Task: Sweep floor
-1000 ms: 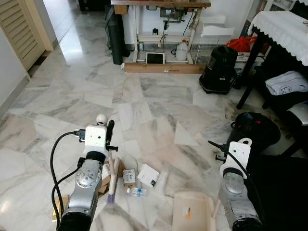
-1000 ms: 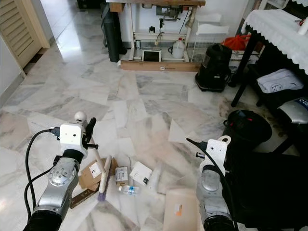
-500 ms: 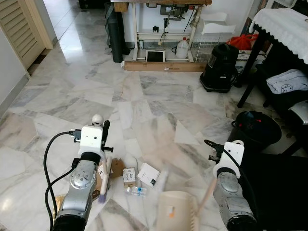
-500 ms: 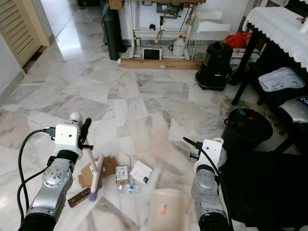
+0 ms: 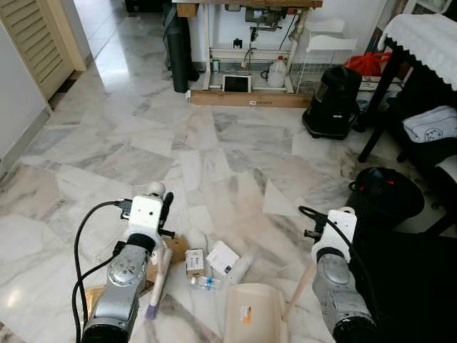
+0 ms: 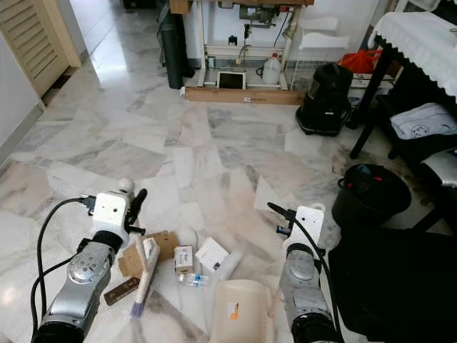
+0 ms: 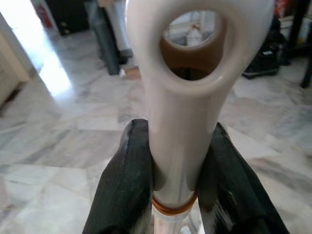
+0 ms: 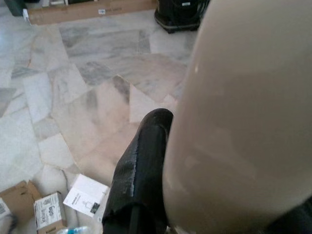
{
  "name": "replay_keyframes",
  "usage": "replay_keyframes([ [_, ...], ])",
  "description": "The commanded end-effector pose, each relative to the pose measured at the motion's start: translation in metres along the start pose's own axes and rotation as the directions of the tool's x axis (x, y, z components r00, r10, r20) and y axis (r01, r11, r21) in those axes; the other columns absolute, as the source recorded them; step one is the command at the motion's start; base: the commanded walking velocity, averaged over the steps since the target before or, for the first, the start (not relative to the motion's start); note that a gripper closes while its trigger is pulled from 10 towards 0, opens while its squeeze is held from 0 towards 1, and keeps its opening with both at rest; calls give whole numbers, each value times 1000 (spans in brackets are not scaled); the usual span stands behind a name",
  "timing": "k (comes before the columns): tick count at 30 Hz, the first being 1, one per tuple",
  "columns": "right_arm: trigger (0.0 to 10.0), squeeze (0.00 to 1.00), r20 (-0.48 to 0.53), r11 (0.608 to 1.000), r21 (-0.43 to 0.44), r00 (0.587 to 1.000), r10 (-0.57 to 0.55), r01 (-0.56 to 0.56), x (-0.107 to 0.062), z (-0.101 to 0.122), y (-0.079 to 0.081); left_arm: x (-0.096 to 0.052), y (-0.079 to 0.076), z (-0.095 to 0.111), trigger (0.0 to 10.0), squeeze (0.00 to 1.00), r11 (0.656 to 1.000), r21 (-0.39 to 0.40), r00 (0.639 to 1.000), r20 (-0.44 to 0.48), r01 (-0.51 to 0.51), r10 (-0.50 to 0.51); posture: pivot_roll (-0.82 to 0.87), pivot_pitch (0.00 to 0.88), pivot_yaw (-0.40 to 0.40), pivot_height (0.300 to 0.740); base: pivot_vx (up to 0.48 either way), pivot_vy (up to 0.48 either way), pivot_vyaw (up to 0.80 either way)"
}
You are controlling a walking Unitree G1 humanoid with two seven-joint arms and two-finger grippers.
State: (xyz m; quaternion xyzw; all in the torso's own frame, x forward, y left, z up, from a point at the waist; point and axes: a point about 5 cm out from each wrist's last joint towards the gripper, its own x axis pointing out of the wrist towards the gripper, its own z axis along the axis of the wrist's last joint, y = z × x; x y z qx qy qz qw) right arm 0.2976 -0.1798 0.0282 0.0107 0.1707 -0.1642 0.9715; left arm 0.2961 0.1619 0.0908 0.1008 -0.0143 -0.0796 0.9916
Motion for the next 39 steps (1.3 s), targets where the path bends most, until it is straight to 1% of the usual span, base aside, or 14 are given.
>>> replay_keyframes([
  [1,10000,0,30,1000,8,1000,0,0,4,9,2,-1,-2,1,10000,0,1000,-6,1000,-1,13,-13,-52,70,-19,740,0,0,0],
  [5,10000,0,28,1000,8,1000,3,-3,5,10,3,-1,-1,-1,10000,0,1000,-18,1000,-12,10,-10,-52,70,-19,740,0,0,0],
  [8,10000,0,29,1000,10,1000,4,-4,5,11,4,-1,-3,-5,10000,0,999,-34,999,-37,30,-32,-54,81,-11,740,0,0,0],
  [14,10000,0,36,1000,15,999,1,-2,5,12,5,0,-5,-8,10000,0,998,-50,998,-54,40,-43,-59,83,-3,740,0,0,0],
  [18,10000,0,35,1000,19,999,1,-2,5,11,6,2,-4,-9,10000,0,995,-93,997,-62,33,-39,-58,84,0,740,0,0,0],
  [23,10000,0,33,1000,24,999,12,-12,5,11,9,4,-1,-10,10000,0,993,-112,997,-65,25,-32,-55,84,2,740,0,0,0],
  [31,10000,0,79,998,34,995,54,-57,5,18,16,5,-4,-9,10000,0,990,-132,997,-54,42,-50,-54,84,2,740,0,0,0],
  [33,10000,0,85,998,33,995,55,-58,6,19,18,5,-5,-9,10000,0,990,-135,997,-53,49,-56,-54,84,2,740,0,0,0],
  [35,10000,0,118,999,13,992,48,-50,6,24,18,5,-5,-9,10000,0,989,-138,997,-51,53,-60,-54,84,2,740,0,0,0],
  [37,10000,0,144,999,21,989,43,-47,6,28,19,5,-5,-9,10000,0,989,-139,997,-52,54,-62,-51,83,0,740,0,0,0],
  [39,10000,0,147,999,19,988,45,-48,6,29,20,5,-5,-9,10000,0,988,-140,997,-51,57,-64,-49,82,-1,740,0,0,0],
])
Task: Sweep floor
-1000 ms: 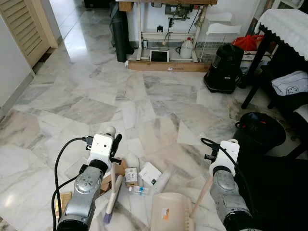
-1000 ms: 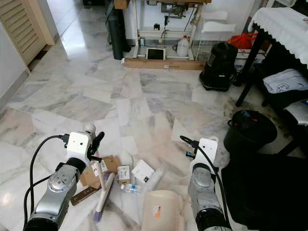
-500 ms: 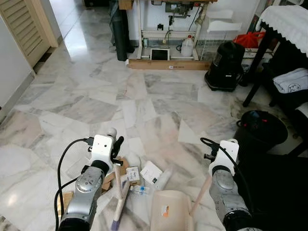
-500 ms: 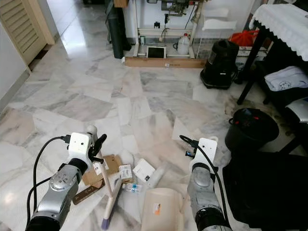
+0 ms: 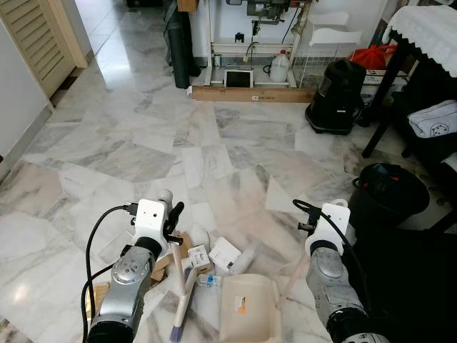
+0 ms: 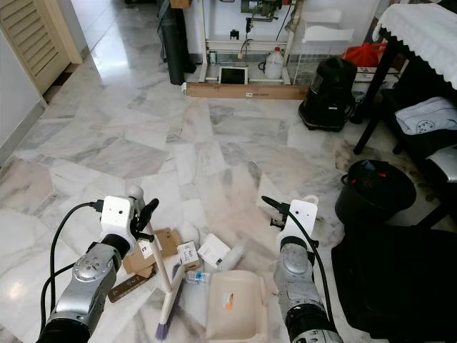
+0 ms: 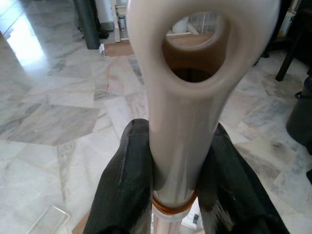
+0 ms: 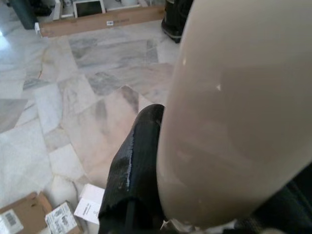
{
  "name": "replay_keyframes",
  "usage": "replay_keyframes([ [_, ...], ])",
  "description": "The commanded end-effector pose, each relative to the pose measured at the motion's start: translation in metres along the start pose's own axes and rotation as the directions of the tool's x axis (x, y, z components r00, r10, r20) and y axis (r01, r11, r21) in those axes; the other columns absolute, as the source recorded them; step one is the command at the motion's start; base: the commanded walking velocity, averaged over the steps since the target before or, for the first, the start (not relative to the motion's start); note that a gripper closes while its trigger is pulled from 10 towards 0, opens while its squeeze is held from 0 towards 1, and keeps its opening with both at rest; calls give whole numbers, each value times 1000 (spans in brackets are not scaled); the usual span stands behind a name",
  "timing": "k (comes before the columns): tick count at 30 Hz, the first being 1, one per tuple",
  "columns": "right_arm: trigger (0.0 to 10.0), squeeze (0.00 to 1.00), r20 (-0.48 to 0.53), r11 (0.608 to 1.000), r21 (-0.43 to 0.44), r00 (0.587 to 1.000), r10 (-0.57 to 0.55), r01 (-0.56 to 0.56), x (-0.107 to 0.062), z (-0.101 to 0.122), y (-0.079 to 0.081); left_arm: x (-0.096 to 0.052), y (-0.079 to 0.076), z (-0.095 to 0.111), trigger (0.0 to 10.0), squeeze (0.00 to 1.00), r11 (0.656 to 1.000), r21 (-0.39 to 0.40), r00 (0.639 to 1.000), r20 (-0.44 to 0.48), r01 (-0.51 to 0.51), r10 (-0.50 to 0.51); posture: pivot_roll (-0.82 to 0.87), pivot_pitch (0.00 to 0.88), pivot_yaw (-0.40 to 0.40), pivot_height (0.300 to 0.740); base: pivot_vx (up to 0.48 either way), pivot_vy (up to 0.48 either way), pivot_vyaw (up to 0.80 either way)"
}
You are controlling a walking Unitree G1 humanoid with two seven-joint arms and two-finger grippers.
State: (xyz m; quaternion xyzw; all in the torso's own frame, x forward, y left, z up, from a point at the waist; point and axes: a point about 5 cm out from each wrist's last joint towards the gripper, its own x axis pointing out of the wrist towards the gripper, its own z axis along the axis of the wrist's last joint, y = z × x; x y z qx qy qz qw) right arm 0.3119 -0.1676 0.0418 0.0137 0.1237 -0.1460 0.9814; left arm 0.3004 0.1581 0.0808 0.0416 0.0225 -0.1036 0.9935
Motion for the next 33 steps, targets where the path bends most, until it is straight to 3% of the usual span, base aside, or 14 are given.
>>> replay_keyframes([
  [1,10000,0,53,1000,4,999,6,-7,4,12,4,1,0,0,10000,0,1000,-15,1000,3,9,-9,-49,82,-1,740,0,0,0],
  [20,10000,0,-36,999,-52,999,-14,12,3,-4,7,-1,5,3,10000,0,999,16,999,2,34,-34,-25,73,5,740,0,0,0],
  [27,10000,0,-36,999,-50,999,-12,10,3,-4,10,-2,4,3,10000,0,992,-17,992,-15,127,-127,-21,67,8,740,0,0,0],
  [33,10000,0,-37,999,-46,999,-7,6,3,-4,12,-5,12,6,10000,0,974,-34,974,-35,222,-223,-12,64,9,740,0,0,0],
])
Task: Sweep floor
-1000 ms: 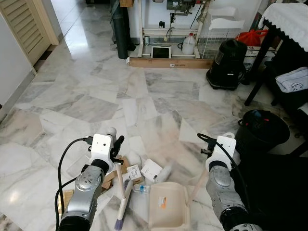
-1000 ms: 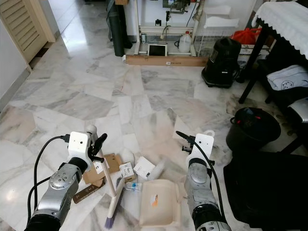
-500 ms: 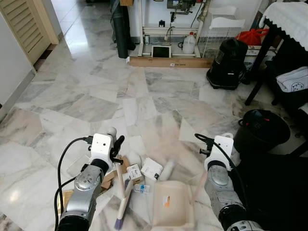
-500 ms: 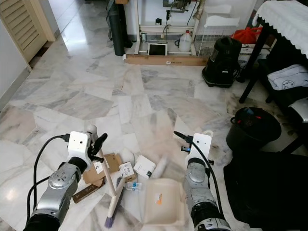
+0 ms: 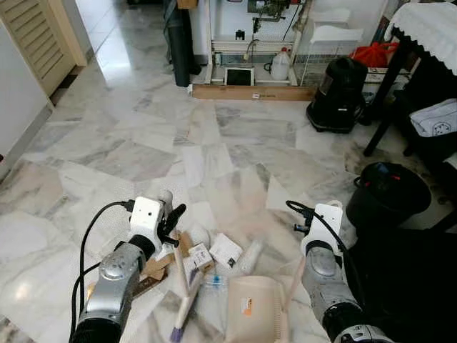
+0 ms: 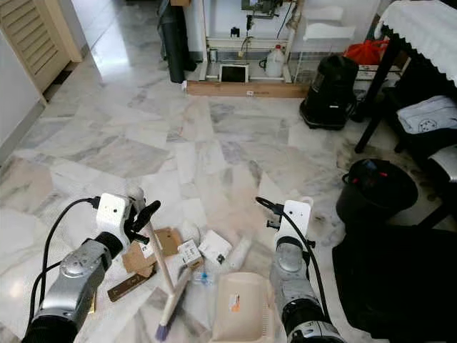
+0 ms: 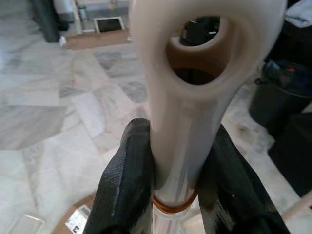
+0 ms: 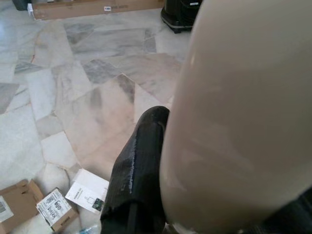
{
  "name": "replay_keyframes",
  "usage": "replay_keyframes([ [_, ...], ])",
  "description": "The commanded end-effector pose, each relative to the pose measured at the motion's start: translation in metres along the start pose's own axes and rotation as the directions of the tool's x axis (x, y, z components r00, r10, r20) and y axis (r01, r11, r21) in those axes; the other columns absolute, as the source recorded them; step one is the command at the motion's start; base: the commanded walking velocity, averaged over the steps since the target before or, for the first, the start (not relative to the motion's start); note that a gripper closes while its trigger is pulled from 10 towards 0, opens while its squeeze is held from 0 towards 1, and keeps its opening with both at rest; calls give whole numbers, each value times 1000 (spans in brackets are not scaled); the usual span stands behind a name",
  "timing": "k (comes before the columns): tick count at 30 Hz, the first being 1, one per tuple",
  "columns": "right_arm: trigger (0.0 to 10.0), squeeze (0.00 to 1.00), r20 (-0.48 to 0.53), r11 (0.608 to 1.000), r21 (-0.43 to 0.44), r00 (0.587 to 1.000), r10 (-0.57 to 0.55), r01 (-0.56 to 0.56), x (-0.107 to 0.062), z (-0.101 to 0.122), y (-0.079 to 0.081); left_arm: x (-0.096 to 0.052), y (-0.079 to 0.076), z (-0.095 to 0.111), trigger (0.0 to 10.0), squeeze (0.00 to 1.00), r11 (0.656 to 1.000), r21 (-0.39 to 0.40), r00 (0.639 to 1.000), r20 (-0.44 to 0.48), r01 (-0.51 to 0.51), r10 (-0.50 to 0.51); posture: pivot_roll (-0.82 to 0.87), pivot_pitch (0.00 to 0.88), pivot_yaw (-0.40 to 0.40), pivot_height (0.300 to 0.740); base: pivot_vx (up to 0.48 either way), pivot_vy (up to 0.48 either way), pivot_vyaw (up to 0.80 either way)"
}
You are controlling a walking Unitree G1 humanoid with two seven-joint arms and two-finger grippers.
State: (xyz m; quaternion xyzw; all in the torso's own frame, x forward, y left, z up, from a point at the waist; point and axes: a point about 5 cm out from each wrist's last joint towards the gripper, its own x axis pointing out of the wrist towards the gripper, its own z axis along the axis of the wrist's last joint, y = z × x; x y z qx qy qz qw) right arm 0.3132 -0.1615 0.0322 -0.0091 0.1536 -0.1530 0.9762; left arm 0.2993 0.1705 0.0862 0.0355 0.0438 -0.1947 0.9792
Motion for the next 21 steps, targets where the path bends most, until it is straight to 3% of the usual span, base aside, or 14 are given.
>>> replay_keyframes([
  [1,10000,0,16,1000,6,1000,16,-16,1,6,6,-2,1,2,10000,0,999,-17,999,-6,41,-41,-12,64,9,740,0,0,0],
  [7,10000,0,16,1000,6,1000,17,-17,2,6,7,-5,6,5,10000,0,996,-26,996,-16,84,-84,-8,61,8,740,0,0,0],
  [13,10000,0,19,1000,6,1000,18,-18,2,7,8,-7,4,13,10000,0,982,-88,985,-4,170,-171,-6,59,6,740,0,0,0],
  [21,10000,0,22,1000,7,1000,19,-19,3,8,8,-4,5,23,10000,0,955,-233,983,59,183,-174,-9,62,6,740,0,0,0],
])
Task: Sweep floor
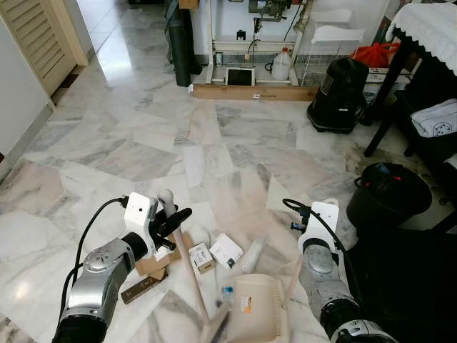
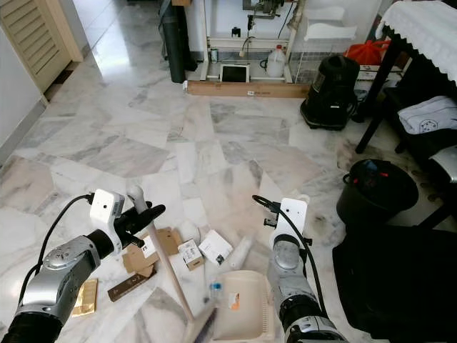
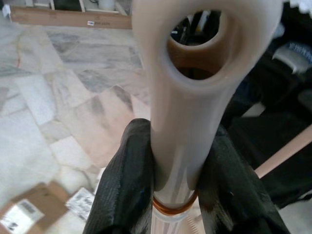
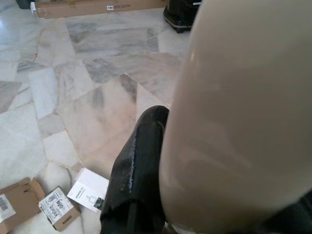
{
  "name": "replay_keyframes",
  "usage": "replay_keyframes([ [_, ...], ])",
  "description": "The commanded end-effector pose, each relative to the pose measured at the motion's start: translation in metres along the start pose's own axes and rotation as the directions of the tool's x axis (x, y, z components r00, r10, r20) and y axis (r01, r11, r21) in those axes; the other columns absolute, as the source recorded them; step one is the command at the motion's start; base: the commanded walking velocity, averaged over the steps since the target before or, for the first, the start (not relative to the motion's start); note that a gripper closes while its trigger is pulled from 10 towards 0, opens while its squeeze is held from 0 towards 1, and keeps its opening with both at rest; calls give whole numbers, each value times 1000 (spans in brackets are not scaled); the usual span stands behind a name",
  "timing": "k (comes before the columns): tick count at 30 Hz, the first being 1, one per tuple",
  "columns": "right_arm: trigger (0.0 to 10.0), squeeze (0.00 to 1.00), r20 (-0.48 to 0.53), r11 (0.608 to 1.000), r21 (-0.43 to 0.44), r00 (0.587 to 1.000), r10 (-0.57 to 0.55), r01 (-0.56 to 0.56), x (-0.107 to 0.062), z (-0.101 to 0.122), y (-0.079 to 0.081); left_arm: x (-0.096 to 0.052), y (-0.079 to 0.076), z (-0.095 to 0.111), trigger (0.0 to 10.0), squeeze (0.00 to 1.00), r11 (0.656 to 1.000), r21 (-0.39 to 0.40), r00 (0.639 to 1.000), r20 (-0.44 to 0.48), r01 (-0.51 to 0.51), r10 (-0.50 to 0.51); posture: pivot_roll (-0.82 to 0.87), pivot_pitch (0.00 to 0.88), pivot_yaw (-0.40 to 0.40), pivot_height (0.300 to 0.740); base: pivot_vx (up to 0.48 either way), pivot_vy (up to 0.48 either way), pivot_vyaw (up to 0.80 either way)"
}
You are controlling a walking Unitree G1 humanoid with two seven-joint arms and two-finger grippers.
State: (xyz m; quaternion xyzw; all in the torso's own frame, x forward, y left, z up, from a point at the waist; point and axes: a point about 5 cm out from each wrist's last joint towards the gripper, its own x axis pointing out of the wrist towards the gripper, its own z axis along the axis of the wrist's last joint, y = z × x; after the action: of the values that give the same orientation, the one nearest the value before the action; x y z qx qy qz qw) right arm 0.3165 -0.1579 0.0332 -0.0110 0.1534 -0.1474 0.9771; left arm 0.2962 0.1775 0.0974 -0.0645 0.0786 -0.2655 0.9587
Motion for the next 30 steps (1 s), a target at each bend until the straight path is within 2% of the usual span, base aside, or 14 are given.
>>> replay_keyframes([
  [1,10000,0,20,1000,13,1000,6,-6,1,6,3,2,-2,15,10000,0,999,-30,997,76,25,-23,-9,62,6,740,0,0,0],
  [5,10000,0,15,1000,9,1000,7,-7,1,5,3,2,2,32,10000,0,1000,-2,990,138,-25,26,-6,66,3,740,0,0,0],
  [6,10000,0,15,1000,9,1000,10,-10,1,4,3,2,4,41,10000,0,999,7,983,179,-51,49,-5,69,2,740,0,0,0],
  [9,10000,0,14,1000,7,1000,17,-17,1,4,5,0,7,72,10000,0,993,22,945,309,-120,107,-4,72,1,740,0,0,0],
  [12,10000,0,13,1000,5,1000,18,-18,1,4,4,-3,11,89,10000,0,984,36,913,380,-176,149,-2,75,-2,740,0,0,0],
  [13,10000,0,12,1000,4,1000,18,-18,1,4,4,-5,14,98,10000,0,970,59,889,417,-236,191,-2,75,-2,740,0,0,0],
  [16,10000,0,12,1000,3,1000,17,-17,1,4,4,-7,16,100,10000,0,955,104,883,420,-278,211,-2,75,-2,740,0,0,0],
  [20,10000,0,11,1000,3,1000,17,-17,1,4,4,-8,16,85,10000,0,952,150,917,343,-268,204,-4,75,-2,740,0,0,0],
  [22,10000,0,9,1000,2,1000,17,-17,1,3,4,-9,13,69,10000,0,932,294,968,195,-211,157,-4,75,-2,740,0,0,0],
  [24,10000,0,8,1000,1,1000,17,-17,1,3,4,-10,13,64,10000,0,921,346,982,125,-179,144,-1,77,-4,740,0,0,0],
  [26,10000,0,5,1000,-4,1000,20,-20,1,3,4,-13,15,52,10000,0,888,450,992,-34,-93,121,-1,77,-4,740,0,0,0],
  [28,10000,0,4,1000,-4,1000,22,-22,1,3,5,-13,16,50,10000,0,893,442,992,-46,-87,119,9,77,-3,740,0,0,0],
  [30,10000,0,4,1000,-3,1000,23,-23,1,3,5,-12,17,47,10000,0,911,401,992,-38,-99,124,9,77,-3,740,0,0,0],
])
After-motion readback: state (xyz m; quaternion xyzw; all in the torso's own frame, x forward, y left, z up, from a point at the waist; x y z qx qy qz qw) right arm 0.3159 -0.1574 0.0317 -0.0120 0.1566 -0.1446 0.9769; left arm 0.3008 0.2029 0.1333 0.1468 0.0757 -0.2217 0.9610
